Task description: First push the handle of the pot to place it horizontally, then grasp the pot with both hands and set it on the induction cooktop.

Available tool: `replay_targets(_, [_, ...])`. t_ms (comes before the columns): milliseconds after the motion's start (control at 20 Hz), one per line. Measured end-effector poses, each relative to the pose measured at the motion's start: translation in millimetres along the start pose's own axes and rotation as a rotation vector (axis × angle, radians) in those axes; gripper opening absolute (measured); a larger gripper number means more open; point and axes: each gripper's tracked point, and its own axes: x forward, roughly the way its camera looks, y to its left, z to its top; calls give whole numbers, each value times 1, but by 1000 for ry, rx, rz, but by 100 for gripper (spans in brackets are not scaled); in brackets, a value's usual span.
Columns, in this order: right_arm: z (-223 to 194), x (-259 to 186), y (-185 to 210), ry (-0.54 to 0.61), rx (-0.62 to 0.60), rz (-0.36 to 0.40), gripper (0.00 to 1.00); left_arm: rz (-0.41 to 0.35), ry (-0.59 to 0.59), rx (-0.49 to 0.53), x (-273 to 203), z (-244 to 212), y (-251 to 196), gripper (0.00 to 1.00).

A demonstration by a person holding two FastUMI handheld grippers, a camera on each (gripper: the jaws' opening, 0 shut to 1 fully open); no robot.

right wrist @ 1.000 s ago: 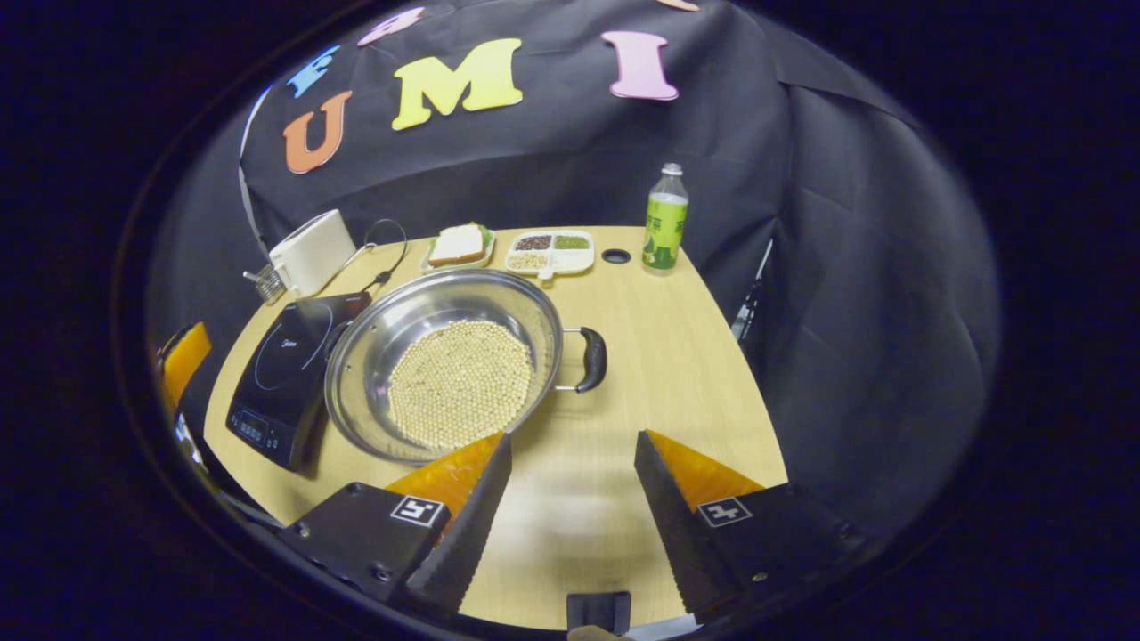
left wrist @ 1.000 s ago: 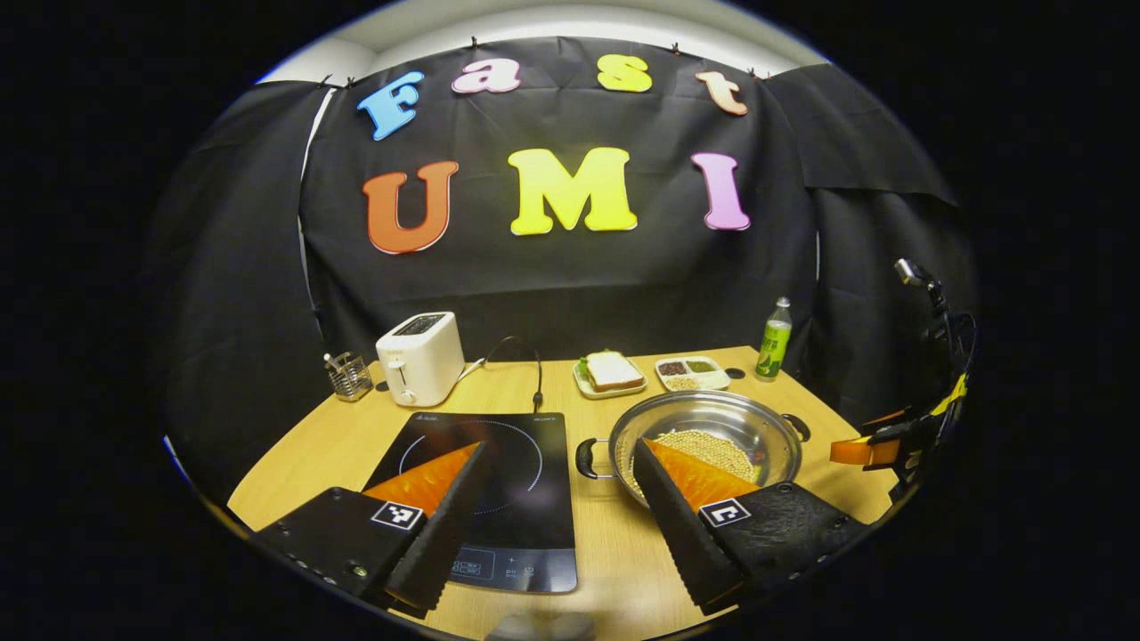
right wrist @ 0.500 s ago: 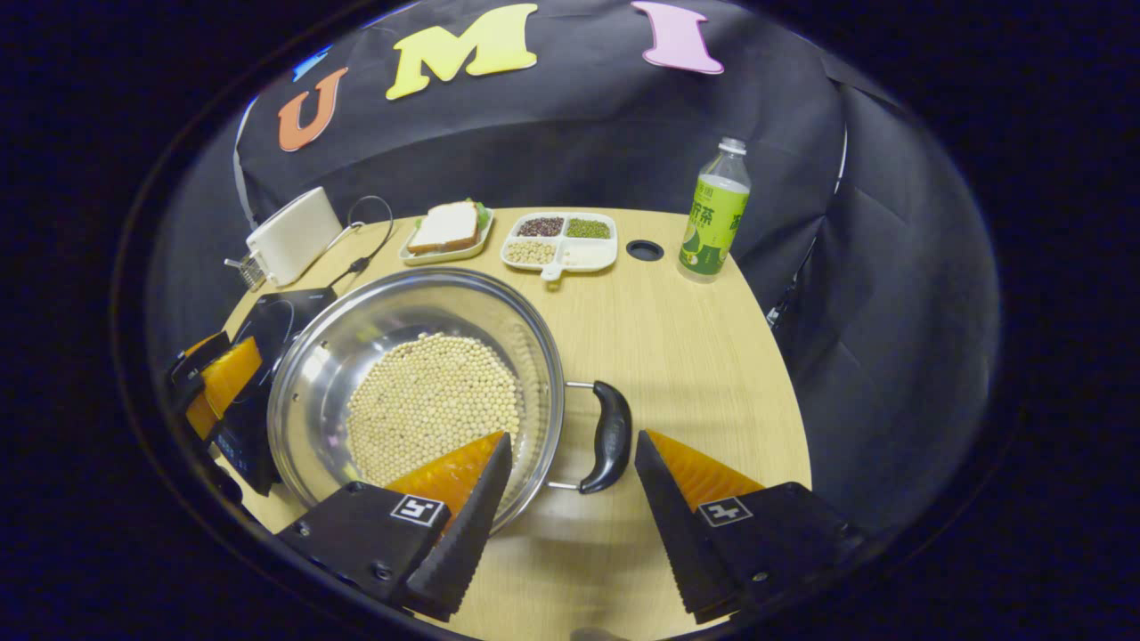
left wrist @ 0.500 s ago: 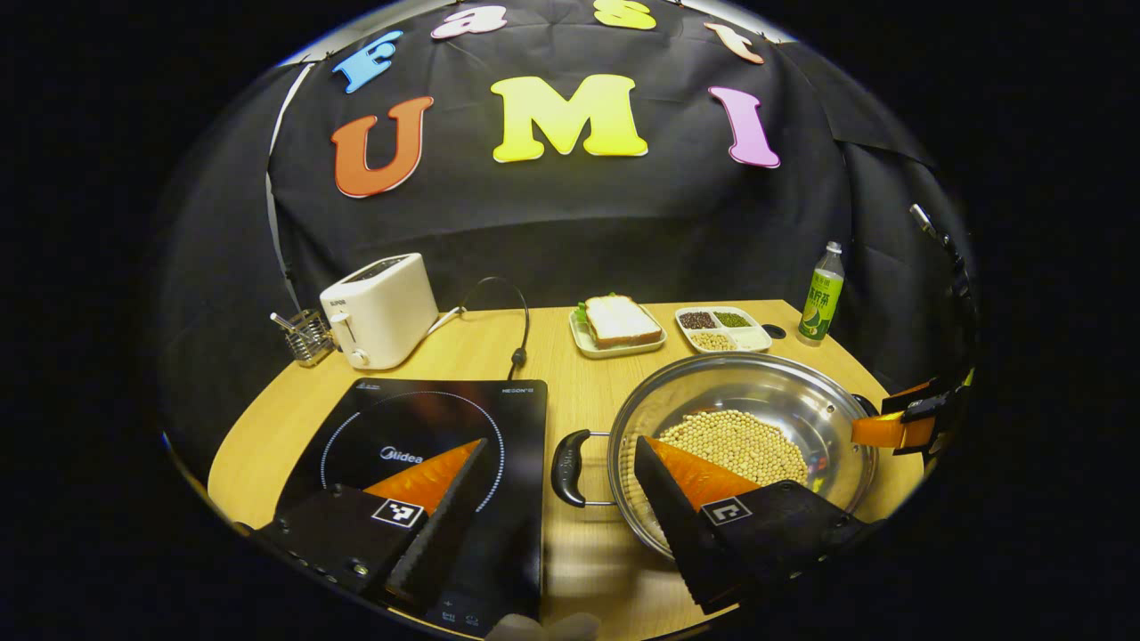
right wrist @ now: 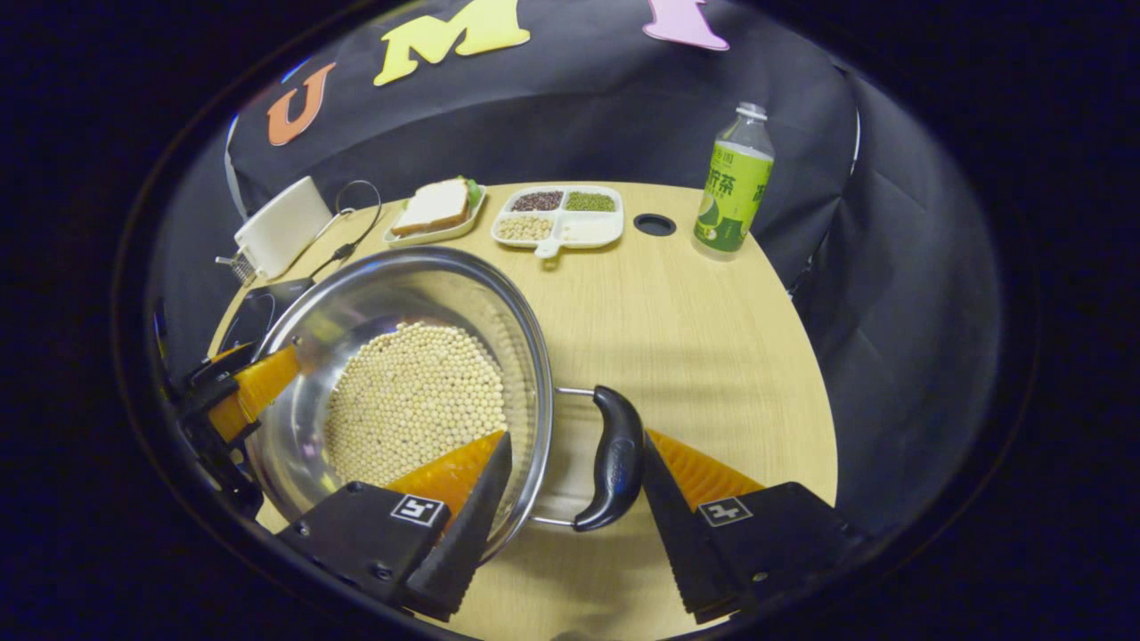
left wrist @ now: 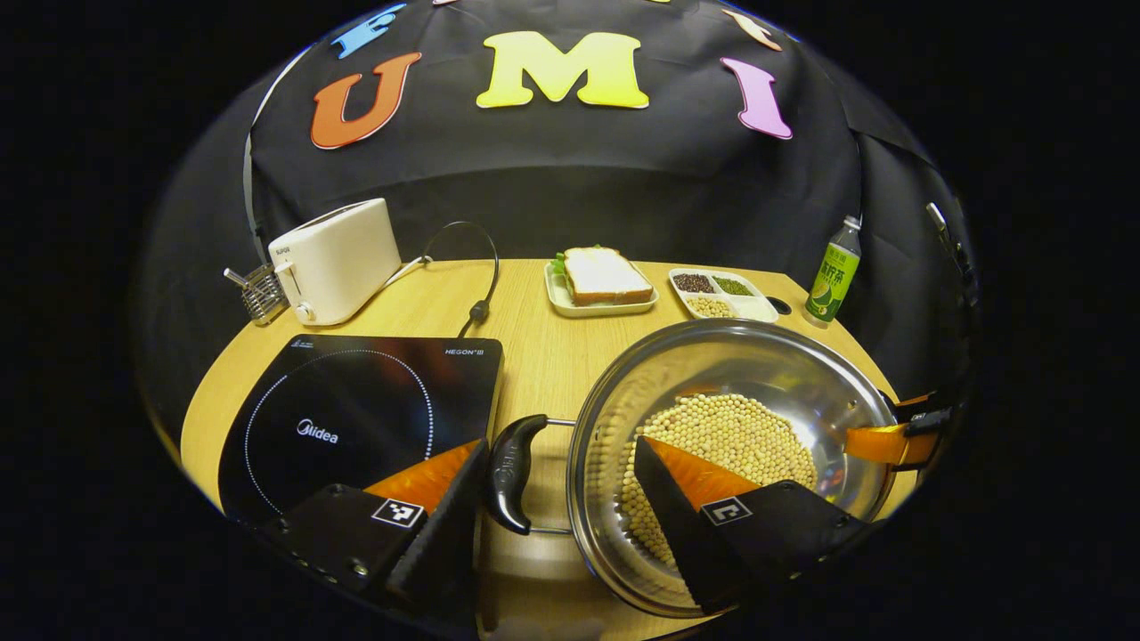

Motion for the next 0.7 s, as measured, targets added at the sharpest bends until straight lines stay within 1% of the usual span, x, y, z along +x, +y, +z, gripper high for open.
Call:
replay_targets(200, [1, 8, 1, 17, -10, -1, 89, 21, 6, 20, 4, 2, 1, 96])
replay_targets(250, [0, 9, 0, 19, -12, -8, 85, 32, 14, 24, 4, 1, 3, 94])
replay_targets(300, [1, 8, -3, 18, -14, -16, 80, 37, 19, 20, 3, 0, 4, 93])
replay_targets(350, [2, 7, -3, 19, -2, -11, 72, 33, 22, 14, 4, 0, 3, 90])
replay_targets(400, [1, 8, -3, 20, 12, -5, 75, 36, 34, 11, 5, -2, 4, 99])
replay_targets(450, [-1, 8, -3, 28, 18, -4, 72, 36, 47, 19, 4, -3, 3, 86])
replay_targets(550, [-1, 8, -3, 41, 22, -12, 70, 63, 64, 45, 5, -6, 8, 84])
replay_targets(600, [-3, 8, -3, 52, 21, -12, 69, 66, 64, 53, 6, -4, 8, 76])
replay_targets(650, [-3, 7, -3, 61, 25, -11, 67, 76, 78, 53, 5, -6, 9, 74])
replay_targets(700, [-1, 4, -4, 70, 35, -10, 67, 75, 97, 43, 7, -9, 10, 74])
